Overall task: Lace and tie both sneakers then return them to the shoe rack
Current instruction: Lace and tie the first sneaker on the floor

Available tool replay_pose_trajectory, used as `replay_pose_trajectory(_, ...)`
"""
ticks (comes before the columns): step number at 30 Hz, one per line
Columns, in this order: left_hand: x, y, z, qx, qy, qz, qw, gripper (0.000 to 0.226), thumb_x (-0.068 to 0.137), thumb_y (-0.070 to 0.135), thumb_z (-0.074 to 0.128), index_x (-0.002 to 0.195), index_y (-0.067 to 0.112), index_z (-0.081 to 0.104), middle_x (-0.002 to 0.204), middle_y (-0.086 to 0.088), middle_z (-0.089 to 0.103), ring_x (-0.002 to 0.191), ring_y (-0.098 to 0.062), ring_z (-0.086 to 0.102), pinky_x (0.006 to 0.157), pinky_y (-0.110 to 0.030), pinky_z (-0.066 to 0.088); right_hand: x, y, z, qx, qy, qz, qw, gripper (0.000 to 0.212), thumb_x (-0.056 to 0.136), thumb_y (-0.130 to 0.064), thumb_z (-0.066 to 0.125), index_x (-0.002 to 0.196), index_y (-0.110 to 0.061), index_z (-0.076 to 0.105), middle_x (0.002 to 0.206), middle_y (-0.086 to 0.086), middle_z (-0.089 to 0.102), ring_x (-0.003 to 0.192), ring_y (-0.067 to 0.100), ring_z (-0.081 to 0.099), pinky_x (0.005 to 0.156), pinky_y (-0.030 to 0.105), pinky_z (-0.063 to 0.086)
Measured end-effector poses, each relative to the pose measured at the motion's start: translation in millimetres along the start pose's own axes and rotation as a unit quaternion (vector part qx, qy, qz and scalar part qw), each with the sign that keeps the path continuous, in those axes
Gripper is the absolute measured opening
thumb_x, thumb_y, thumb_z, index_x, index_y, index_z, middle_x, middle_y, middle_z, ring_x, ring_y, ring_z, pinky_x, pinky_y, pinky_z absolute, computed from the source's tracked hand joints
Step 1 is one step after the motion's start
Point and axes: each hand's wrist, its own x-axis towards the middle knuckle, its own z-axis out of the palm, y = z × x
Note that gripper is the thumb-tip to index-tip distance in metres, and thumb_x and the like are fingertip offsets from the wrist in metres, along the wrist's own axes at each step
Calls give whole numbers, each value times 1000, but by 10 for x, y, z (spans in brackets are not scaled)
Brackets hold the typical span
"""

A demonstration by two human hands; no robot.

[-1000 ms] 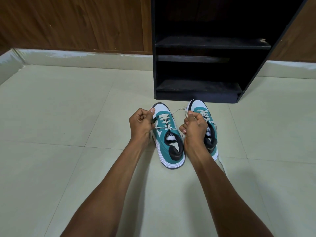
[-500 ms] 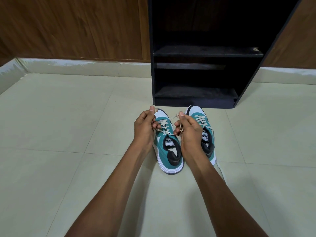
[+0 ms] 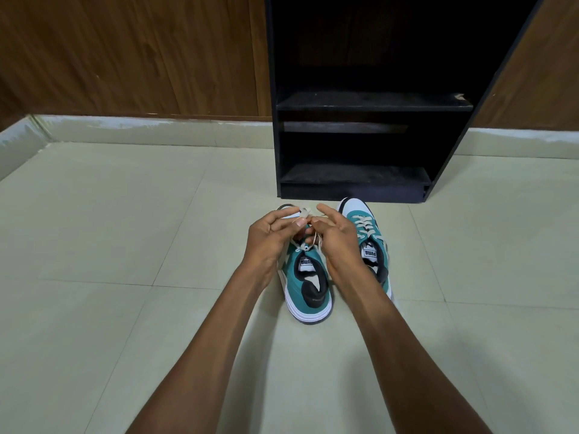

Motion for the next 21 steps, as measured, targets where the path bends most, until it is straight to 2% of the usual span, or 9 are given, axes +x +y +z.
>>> replay_pose_trajectory(2, 8, -15, -33, 8, 4, 0, 1000, 24, 82, -1, 76, 105, -2, 72, 94, -17, 77, 75, -17, 74, 68, -21, 57, 7, 34, -29, -16, 10, -16, 1000, 24, 94, 0, 66, 118, -4, 62, 96, 13, 75, 73, 21, 71, 67, 29, 60)
replay_pose_trajectory(5, 6, -19, -53, 29, 0, -5, 1000, 20, 78, 2, 81, 97, -1, 76, 88, -18, 77, 70, -24, 73, 70, -27, 59, 14, 67, -65, -33, 10, -19, 999, 9, 90, -3, 72, 97, -9, 73, 95, 14, 79, 89, 31, 77, 80, 38, 63)
replay_pose_trajectory(7, -2, 0, -38, 31, -4, -7, 1000, 21, 77, 2, 81, 97, -1, 77, 85, -18, 77, 68, -27, 72, 72, -29, 60, 3, 69, -81, -18, 0, -20, 1000, 11, 88, -2, 73, 89, -13, 77, 90, 12, 80, 85, 30, 77, 79, 38, 63)
replay_pose_trajectory(9, -9, 14, -10, 30, -4, -6, 1000, 23, 77, 1, 81, 100, -1, 76, 85, -18, 76, 69, -27, 73, 72, -30, 60, -10, 50, -91, -3, -16, -19, 1000, 14, 89, 0, 72, 90, -12, 79, 91, 13, 80, 84, 28, 77, 77, 36, 63)
replay_pose_trajectory(12, 1, 37, 16, 41, 19, -9, 999, 39, 75, -1, 83, 111, 1, 69, 82, -14, 75, 69, -22, 74, 68, -27, 60, -62, -6, -98, 12, -65, 0, 998, 16, 92, 4, 63, 96, -4, 77, 89, 17, 78, 77, 27, 75, 74, 34, 63)
replay_pose_trajectory(15, 34, 47, -5, 71, 42, -31, 996, 45, 72, 4, 86, 112, 8, 66, 87, -12, 76, 73, -19, 75, 65, -23, 58, -71, -31, -149, 24, -94, 13, 995, 23, 87, 6, 55, 94, 2, 76, 87, 21, 74, 76, 29, 71, 75, 37, 60)
replay_pose_trajectory(18, 26, 61, -5, 68, 23, -43, 996, 31, 73, 1, 85, 101, 2, 72, 83, -11, 77, 71, -21, 73, 63, -24, 58, -76, -17, -164, 16, -90, 12, 996, 19, 93, -6, 59, 89, -1, 78, 85, 24, 68, 76, 30, 66, 72, 38, 58)
replay_pose_trajectory(21, 10, 52, -3, 79, 18, -18, 997, 20, 72, -1, 85, 80, 4, 68, 76, -9, 72, 67, -20, 71, 63, -25, 58, -69, 6, -131, -33, -58, 1, 998, 19, 98, -17, 64, 96, -4, 78, 88, 22, 75, 72, 24, 67, 66, 30, 60)
